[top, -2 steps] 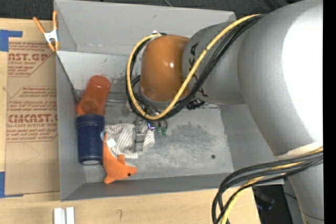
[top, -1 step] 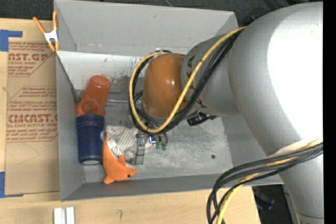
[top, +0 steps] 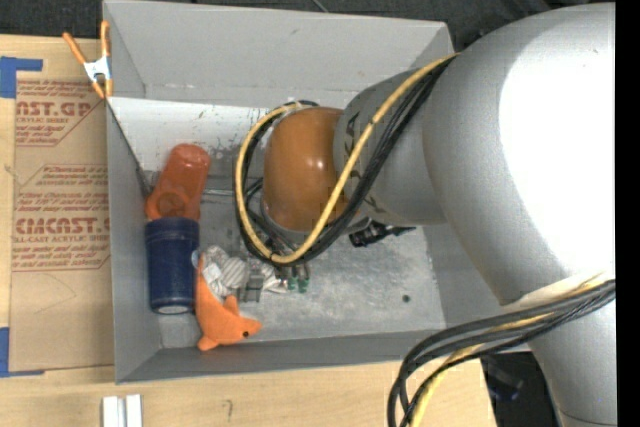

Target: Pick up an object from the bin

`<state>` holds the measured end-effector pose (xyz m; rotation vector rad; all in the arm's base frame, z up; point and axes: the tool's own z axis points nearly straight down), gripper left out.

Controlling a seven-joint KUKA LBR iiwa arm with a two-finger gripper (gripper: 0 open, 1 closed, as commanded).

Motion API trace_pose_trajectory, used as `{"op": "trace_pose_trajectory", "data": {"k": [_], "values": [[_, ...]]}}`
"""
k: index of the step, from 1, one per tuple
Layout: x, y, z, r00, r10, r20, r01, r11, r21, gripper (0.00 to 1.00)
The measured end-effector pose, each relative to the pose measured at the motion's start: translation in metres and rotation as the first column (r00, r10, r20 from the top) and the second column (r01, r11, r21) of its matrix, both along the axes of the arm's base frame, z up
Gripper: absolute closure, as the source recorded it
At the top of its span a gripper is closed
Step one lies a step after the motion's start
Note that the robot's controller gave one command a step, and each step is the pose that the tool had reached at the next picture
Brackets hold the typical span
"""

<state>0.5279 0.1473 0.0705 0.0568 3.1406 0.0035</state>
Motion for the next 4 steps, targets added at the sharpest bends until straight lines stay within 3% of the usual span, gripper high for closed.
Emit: {"op": "trace_pose_trajectory", "data": {"k": [4], "values": [[0.0, 0.0, 0.012, 1.0, 0.0, 0.0, 0.0, 1.0, -0.001, 1.0]]}}
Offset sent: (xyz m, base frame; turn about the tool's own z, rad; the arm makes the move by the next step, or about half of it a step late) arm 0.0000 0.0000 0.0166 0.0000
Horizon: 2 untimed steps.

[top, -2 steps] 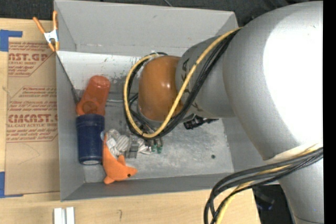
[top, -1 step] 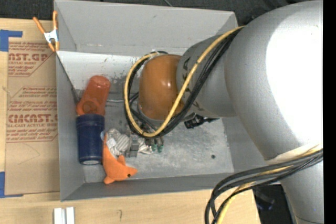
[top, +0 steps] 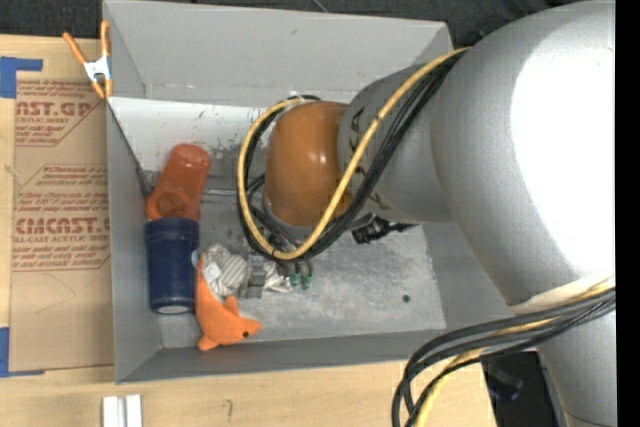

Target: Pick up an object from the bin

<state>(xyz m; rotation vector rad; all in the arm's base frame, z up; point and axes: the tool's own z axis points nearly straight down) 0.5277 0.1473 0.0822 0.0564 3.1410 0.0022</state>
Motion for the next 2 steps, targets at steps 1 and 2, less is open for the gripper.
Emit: {"op": "trace_pose_trajectory", "data": {"k": [1, 2], "values": [[-0.001, 0.0, 0.008, 1.0, 0.0, -0.005, 0.0, 1.0, -0.001, 1.0], [-0.001, 0.0, 0.023, 1.0, 0.0, -0.004, 0.0, 1.0, -0.001, 1.0]]}}
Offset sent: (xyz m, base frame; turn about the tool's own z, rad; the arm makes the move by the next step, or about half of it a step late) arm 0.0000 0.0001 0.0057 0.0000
